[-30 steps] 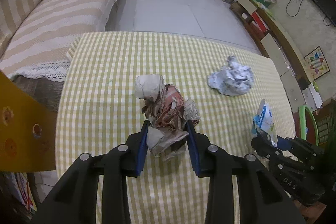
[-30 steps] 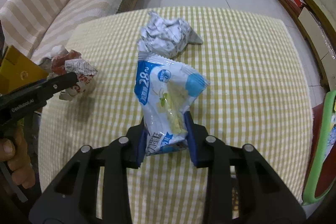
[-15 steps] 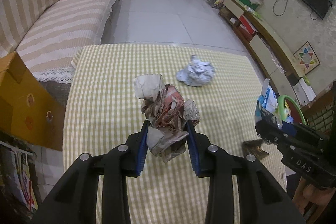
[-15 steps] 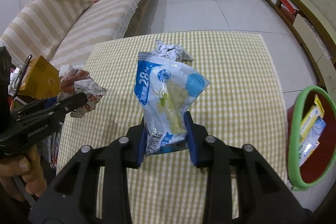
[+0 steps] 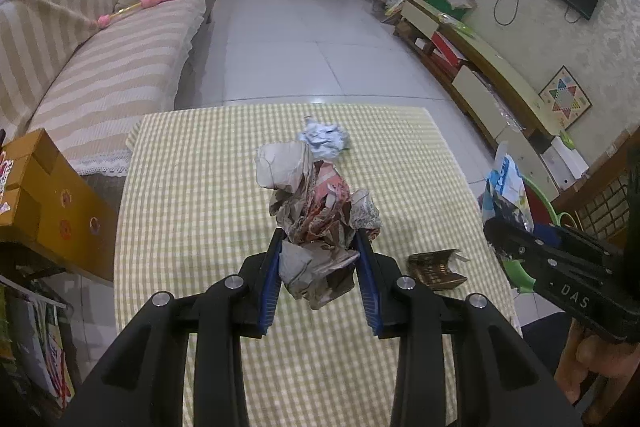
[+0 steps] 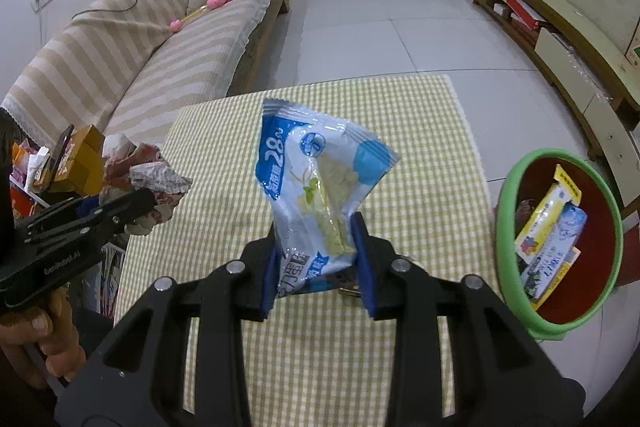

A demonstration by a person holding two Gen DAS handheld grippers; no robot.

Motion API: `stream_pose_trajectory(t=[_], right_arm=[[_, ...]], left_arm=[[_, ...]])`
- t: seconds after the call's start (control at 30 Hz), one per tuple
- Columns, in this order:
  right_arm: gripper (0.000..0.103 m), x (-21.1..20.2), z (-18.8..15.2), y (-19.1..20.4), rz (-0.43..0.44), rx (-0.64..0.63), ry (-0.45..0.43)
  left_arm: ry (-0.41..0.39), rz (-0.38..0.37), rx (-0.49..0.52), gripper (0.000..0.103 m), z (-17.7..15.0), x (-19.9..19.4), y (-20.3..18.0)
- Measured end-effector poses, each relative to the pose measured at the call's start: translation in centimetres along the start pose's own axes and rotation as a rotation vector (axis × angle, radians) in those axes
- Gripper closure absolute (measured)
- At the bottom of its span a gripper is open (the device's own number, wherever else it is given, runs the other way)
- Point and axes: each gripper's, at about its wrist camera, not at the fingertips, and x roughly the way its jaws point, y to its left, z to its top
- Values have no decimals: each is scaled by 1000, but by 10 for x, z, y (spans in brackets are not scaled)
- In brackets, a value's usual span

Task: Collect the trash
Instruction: 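Carry the crumpled paper and blue-white bag over the bin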

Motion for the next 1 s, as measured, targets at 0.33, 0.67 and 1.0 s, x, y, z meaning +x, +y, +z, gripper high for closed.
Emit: stream_pose_trajectory(t=[0.33, 0.67, 1.0], right_arm=[[71, -25, 4, -34, -14, 40, -47], [71, -43, 0, -88, -65, 111, -73], [71, -63, -9, -158, -132, 207, -94]], left_arm=[[-12, -28, 65, 71, 7, -4, -43], [-3, -85, 135, 71, 20, 10, -99], [17, -193, 215, 71, 27, 29, -171]])
